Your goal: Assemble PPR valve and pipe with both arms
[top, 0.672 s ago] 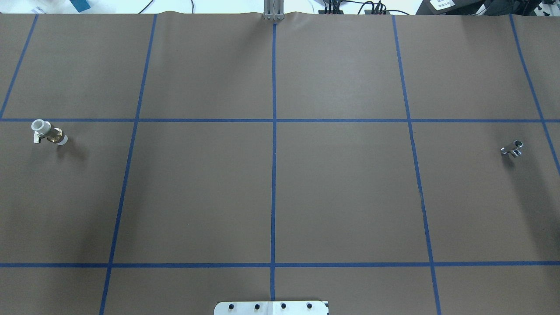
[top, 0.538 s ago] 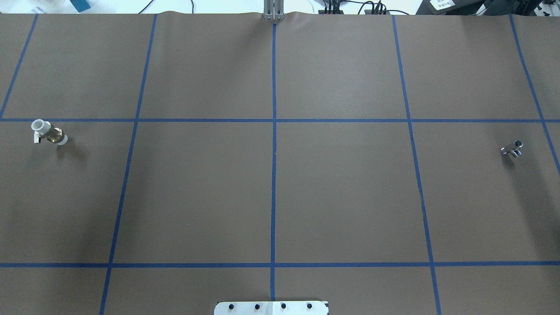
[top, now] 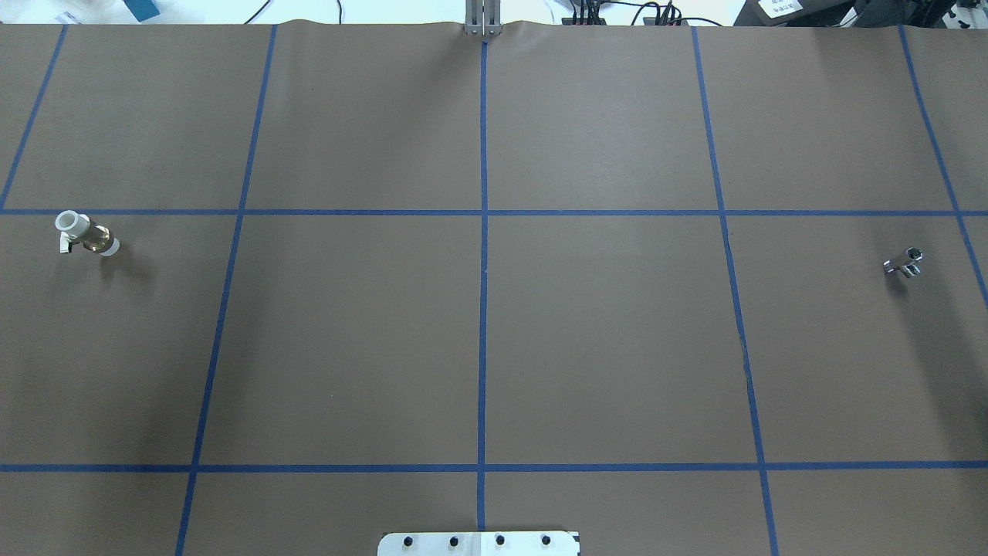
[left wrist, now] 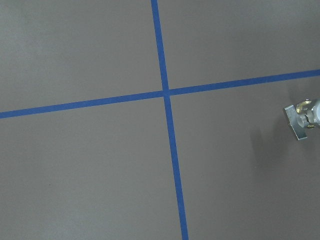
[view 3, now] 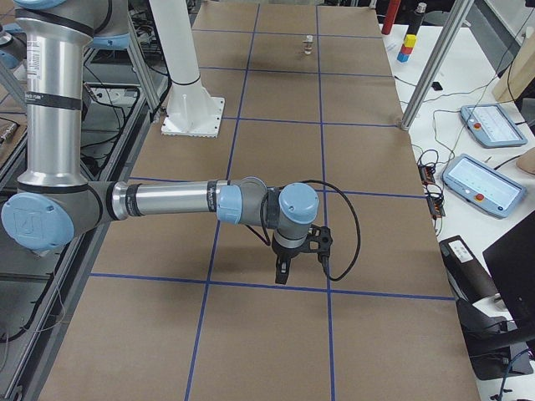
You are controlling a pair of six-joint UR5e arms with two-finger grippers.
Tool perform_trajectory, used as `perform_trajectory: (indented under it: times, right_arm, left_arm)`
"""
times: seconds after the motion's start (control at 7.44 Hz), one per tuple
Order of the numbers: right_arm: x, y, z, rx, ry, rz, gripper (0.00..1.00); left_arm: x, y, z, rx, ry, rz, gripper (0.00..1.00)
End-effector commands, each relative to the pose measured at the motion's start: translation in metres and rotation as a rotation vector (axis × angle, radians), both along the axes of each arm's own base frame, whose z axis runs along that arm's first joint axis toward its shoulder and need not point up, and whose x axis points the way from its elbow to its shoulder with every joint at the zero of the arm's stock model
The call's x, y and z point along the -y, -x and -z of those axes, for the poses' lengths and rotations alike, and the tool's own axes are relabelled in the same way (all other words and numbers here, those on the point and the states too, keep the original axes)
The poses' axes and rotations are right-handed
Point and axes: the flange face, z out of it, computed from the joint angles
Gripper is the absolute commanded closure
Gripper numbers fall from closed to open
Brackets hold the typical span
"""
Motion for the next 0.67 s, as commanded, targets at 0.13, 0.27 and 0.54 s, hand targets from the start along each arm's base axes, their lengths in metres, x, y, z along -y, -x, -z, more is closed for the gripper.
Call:
perform_trajectory:
  times: [0.13,0.27,0.54]
  right_arm:
    - [0.000,0.000,0.004,0.005,-0.005,-0.002,0.00]
    - [-0.001,0.000,0.004,0.006,-0.005,-0.004,0.00]
    - [0.000,0.000,0.005,0.006,-0.008,-0.003,0.00]
  left_arm:
    - [0.015,-0.004,0.051,-0.010,-0.056,0.045,0.00]
    - [0.023,-0.015,0.077,-0.033,-0.001,0.122,0.00]
    - [0.041,-0.073,0.110,-0.060,0.010,0.086,0.00]
